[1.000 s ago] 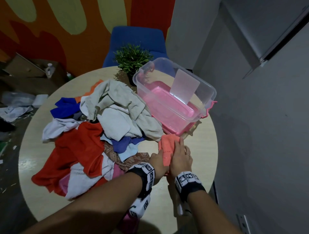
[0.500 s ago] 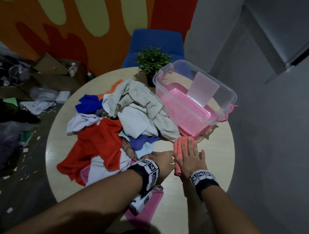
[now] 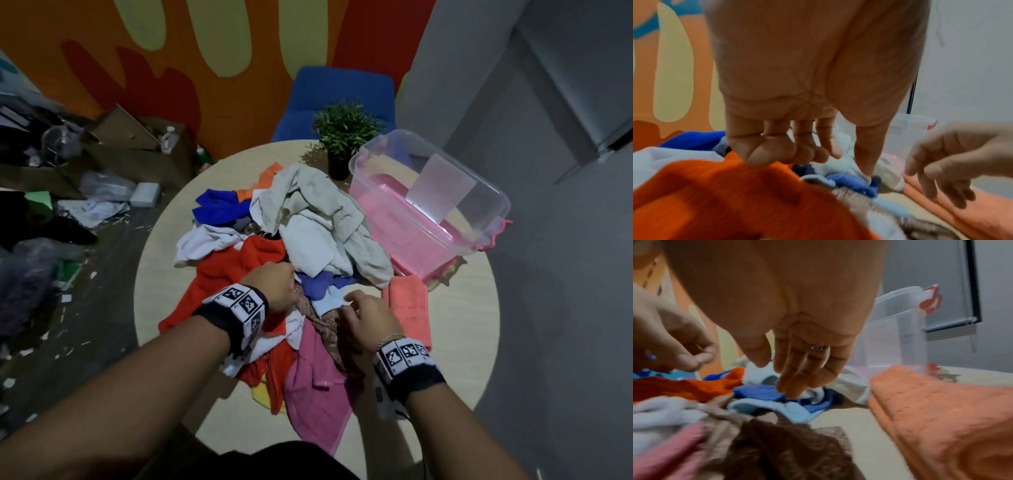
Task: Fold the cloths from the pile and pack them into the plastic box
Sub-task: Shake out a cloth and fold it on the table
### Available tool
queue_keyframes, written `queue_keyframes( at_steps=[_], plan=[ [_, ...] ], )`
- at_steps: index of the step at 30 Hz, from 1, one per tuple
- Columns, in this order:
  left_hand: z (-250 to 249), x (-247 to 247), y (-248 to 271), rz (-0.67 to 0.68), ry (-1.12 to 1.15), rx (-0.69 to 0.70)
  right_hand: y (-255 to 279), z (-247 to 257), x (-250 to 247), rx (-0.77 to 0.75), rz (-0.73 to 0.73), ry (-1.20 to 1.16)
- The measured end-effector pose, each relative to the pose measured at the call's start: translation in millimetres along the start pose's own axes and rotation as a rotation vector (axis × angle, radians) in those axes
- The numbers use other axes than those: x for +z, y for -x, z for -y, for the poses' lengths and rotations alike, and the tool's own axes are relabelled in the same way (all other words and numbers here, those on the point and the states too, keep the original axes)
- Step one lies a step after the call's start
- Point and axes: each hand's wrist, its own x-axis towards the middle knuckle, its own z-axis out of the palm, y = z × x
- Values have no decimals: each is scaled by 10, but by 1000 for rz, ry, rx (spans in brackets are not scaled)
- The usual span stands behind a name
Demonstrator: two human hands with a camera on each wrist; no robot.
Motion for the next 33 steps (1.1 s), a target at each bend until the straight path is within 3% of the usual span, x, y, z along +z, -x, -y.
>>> queue_keyframes(
  at_steps=[3, 7, 15, 18, 23, 28, 33],
  plan=[
    [183, 86, 110, 47, -134, -67, 47, 316, 145, -96, 76, -6],
    [281, 48, 129, 5, -17, -76, 71, 629, 206, -146, 73, -11],
    [123, -730, 365, -114, 272, 405, -110, 1052, -169, -340, -147, -246],
    [90, -1052, 440, -169, 360, 485, -106, 1186, -457, -353, -262, -406],
    [22, -1344, 474, -367, 323, 441, -44, 1325, -783, -421, -394, -424],
    [-91, -1456, 489, -577, 292, 422, 8, 1337, -1032, -312, -404, -439],
    [-52, -1505, 473, -672, 200, 328, 31, 1224, -1370, -235, -668, -404]
  ],
)
